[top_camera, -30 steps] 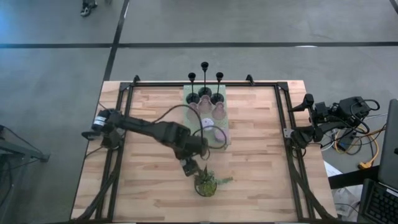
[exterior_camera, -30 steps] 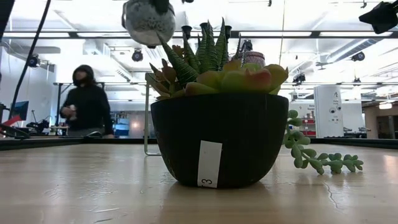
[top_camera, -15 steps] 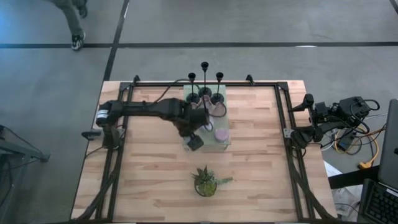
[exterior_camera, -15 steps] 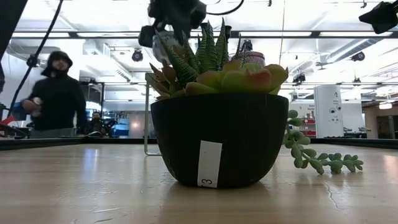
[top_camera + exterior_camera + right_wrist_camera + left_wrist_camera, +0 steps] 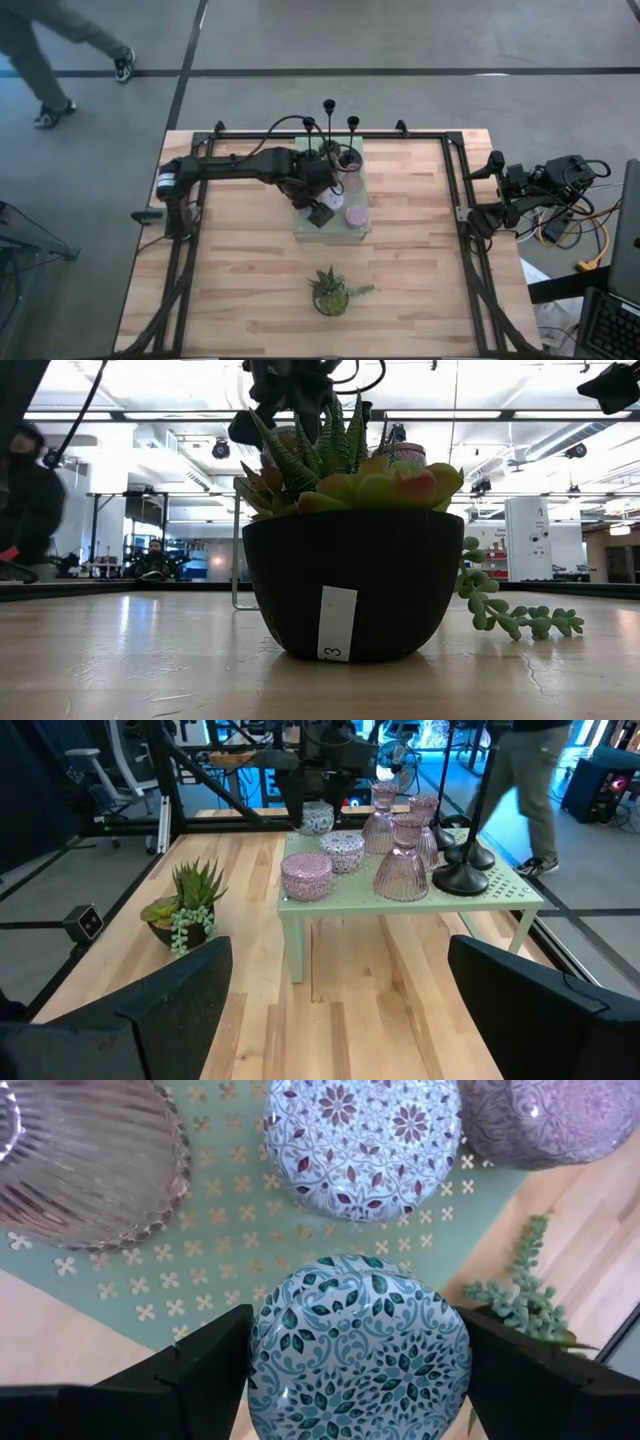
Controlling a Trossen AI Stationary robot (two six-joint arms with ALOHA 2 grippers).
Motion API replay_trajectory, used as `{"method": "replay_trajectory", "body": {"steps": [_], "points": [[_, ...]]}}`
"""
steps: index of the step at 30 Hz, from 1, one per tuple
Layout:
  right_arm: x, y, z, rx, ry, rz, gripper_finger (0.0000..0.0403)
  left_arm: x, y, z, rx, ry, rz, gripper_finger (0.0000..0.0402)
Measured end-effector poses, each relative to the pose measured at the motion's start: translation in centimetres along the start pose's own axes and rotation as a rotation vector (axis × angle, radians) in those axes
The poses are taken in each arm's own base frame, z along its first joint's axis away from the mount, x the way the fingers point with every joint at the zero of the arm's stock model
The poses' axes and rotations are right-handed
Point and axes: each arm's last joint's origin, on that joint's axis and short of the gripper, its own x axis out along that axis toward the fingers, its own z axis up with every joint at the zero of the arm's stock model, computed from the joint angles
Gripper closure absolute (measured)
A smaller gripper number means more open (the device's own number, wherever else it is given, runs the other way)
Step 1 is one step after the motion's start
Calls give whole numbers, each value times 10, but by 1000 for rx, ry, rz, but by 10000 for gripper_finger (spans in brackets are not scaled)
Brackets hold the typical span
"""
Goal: Pick & Place candle stick holders
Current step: Put the green patterned scented candle on the shelf
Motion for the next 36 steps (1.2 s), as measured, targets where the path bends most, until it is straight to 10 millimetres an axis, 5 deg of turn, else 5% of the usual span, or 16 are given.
{"method": "replay_trajectory", "body": {"steps": [36], "points": [[0,0,0,0,0,0,37,26,6,-4,-41,69,0,91]]}}
